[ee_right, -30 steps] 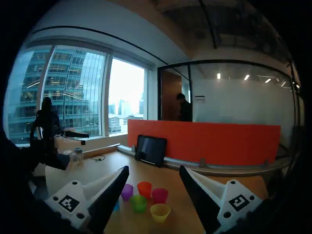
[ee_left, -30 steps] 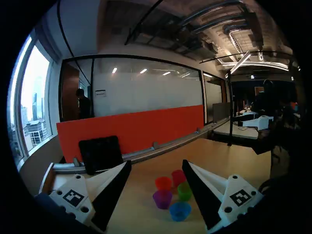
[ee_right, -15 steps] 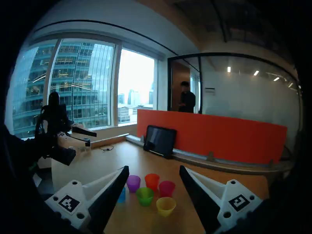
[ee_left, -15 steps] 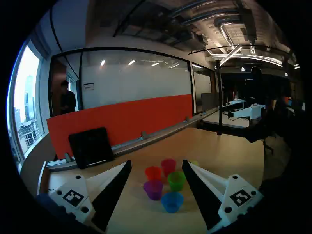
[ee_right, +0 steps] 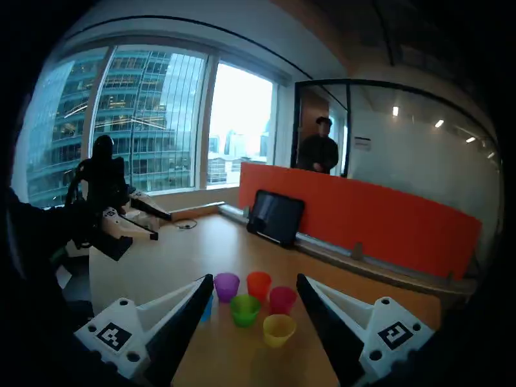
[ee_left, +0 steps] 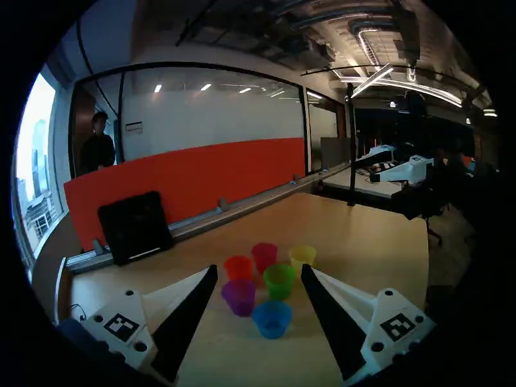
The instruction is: Pour water
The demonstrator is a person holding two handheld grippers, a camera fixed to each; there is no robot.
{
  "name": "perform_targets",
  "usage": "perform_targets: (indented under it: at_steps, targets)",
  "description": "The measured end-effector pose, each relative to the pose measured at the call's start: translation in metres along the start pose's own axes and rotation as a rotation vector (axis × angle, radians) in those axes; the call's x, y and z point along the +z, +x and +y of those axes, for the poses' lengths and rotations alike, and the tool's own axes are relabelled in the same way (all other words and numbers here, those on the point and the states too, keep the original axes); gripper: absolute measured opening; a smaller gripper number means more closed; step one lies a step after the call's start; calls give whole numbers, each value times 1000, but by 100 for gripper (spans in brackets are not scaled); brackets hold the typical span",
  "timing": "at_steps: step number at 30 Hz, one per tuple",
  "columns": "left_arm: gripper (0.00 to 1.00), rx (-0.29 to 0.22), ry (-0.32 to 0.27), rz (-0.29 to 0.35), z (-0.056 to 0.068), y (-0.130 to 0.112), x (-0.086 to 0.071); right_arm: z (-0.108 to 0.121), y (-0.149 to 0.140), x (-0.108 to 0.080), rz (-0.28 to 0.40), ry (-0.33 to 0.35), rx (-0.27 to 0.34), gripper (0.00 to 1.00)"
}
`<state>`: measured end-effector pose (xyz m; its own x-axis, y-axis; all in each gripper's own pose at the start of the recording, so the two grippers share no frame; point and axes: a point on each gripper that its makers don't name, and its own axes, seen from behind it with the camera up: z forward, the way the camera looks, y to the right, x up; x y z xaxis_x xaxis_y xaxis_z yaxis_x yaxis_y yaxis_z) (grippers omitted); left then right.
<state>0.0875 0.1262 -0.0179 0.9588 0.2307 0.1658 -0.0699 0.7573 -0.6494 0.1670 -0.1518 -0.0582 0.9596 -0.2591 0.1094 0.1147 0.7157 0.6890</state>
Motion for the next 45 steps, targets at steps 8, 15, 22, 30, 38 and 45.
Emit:
perform_targets:
  at_steps: [8, 15, 22, 30, 38, 45]
  targets:
    - [97, 4, -28, -48, 5, -25, 11, -1, -21, 9, -65, 16, -32, 100]
    - [97, 13, -62, -97, 14, -50, 22, 4, -31, 17, -93, 35, -38, 100]
    - [97, 19, -82, -130, 18, -68, 29, 11, -43, 27, -125, 50, -36, 100]
    - [97, 25, -97, -179, 17, -94, 37, 17, -60, 41, -166, 70, -53, 100]
    - [97, 25, -131, -233, 24, -122, 46, 22, -80, 56, -214, 87, -67, 100]
    - [97, 26, -148, -277, 26, -143, 58, 26, -99, 73, -255, 99, -76, 100]
